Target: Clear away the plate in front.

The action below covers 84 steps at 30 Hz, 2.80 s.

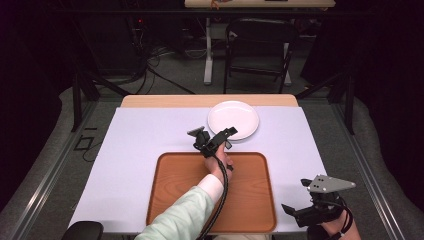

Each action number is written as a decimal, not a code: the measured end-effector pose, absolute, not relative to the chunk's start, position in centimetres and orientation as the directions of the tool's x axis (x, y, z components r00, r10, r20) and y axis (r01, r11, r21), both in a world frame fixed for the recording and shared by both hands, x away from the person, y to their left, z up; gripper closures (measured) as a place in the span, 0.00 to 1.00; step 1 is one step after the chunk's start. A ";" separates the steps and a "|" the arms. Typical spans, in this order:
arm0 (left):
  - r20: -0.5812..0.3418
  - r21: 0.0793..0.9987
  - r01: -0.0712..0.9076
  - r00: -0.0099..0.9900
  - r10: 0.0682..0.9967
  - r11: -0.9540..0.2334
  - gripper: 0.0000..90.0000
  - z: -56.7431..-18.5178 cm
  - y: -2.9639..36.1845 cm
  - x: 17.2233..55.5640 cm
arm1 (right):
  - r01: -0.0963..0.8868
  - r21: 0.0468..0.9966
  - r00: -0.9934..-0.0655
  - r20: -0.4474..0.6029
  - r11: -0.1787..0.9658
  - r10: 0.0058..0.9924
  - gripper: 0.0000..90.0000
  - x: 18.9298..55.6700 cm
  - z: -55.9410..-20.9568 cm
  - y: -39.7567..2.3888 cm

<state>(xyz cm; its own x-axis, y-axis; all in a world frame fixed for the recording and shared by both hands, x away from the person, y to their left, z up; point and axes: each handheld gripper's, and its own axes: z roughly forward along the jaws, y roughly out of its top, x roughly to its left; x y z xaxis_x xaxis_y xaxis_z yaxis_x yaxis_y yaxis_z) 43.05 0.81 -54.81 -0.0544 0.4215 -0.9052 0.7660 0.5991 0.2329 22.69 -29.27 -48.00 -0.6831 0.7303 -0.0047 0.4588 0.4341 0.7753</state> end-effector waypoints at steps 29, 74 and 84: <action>-0.888 0.163 0.745 -0.176 0.425 0.647 0.32 -56.1 -0.5 45.6 | 0.458 0.775 -0.689 -0.001 0.436 0.724 0.00 22.7 -48.0 -29.3; -0.851 0.268 0.715 -0.139 0.506 0.646 0.95 -57.2 0.3 47.4 | 0.466 0.768 -0.693 0.008 0.439 0.721 0.00 22.8 -48.1 -29.3; -0.736 0.504 0.709 0.053 0.674 0.494 0.97 -54.8 0.6 47.8 | 0.466 0.769 -0.691 0.007 0.438 0.723 0.00 22.8 -48.1 -29.3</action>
<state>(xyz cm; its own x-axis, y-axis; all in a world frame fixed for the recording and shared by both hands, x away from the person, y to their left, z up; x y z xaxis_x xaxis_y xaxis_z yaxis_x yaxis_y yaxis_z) 47.82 0.61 -54.77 0.0534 0.6745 -0.7364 0.7088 0.4938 0.5037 22.80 -29.28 -48.08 -0.6912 0.7226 0.0067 0.4658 0.4384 0.7686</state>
